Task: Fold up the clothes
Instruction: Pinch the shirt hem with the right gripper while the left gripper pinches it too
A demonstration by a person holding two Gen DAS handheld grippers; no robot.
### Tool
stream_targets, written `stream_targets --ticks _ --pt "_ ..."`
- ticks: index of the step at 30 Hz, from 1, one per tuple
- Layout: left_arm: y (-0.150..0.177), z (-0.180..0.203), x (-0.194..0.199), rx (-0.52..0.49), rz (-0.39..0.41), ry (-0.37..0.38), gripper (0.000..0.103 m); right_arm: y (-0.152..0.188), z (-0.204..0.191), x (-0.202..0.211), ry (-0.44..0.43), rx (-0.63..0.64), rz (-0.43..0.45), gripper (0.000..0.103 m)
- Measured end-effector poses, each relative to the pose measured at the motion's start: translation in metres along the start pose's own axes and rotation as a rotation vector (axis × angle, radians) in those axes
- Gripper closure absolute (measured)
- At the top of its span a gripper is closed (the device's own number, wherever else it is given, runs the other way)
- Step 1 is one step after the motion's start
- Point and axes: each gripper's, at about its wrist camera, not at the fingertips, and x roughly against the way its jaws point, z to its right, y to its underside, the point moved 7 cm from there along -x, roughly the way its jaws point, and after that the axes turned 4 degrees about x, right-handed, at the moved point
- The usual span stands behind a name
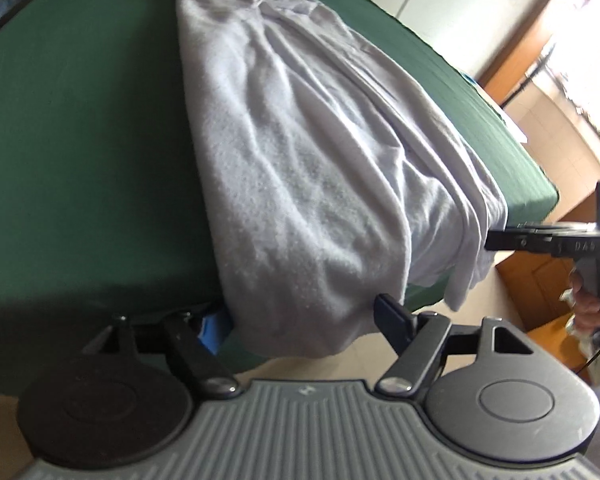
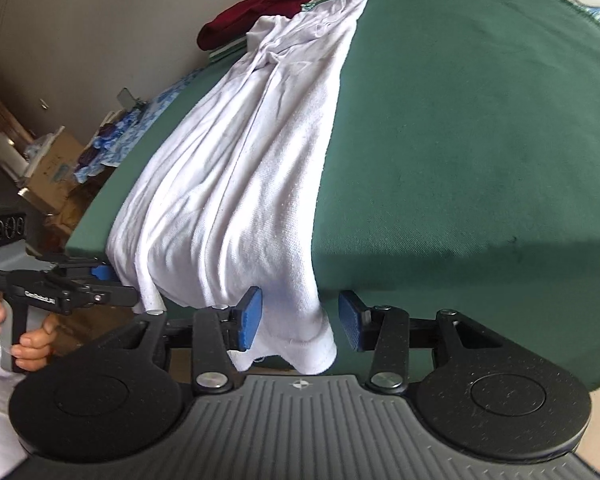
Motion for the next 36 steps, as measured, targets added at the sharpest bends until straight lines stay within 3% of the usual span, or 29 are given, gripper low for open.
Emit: stream_targets --ticks 3,5,6,9,10,21,26,31,36 --pt "-0.002 -0.007 -0.005 0.107 -0.001 0.015 0.029 0.001 0.004 -0.008 -0.075 -0.023 -0.027 0.057" --pt "-0.001 -0.010 -0.008 0.148 0.003 0.001 0.035 0.002 0.004 -0.009 -0.106 -0.022 -0.046 0.058" --pt "0.000 -0.009 -0.007 0.166 0.011 0.000 0.046 0.002 0.002 -0.008 -0.112 -0.015 -0.052 0.060" --pt "0.002 -0.007 -0.004 0.221 0.039 0.000 0.084 0.002 -0.002 -0.006 -0.130 0.005 -0.070 0.088" --pt "0.004 -0.004 0.000 0.225 0.051 -0.005 0.092 0.002 -0.003 -0.005 -0.136 0.012 -0.076 0.092" --pt "0.009 0.024 0.053 0.255 0.151 -0.050 0.099 -0.002 -0.018 0.016 -0.238 -0.012 -0.100 0.095" --pt "0.001 0.023 0.067 0.307 0.140 -0.079 0.099 -0.016 -0.023 0.025 -0.312 -0.072 -0.110 0.095" --pt "-0.024 0.032 0.087 0.301 0.152 -0.088 0.099 -0.035 -0.026 0.034 -0.380 -0.143 -0.105 0.095" --pt "-0.077 0.020 0.094 0.261 0.177 -0.082 0.099 -0.077 -0.018 0.036 -0.423 -0.260 -0.036 0.095"
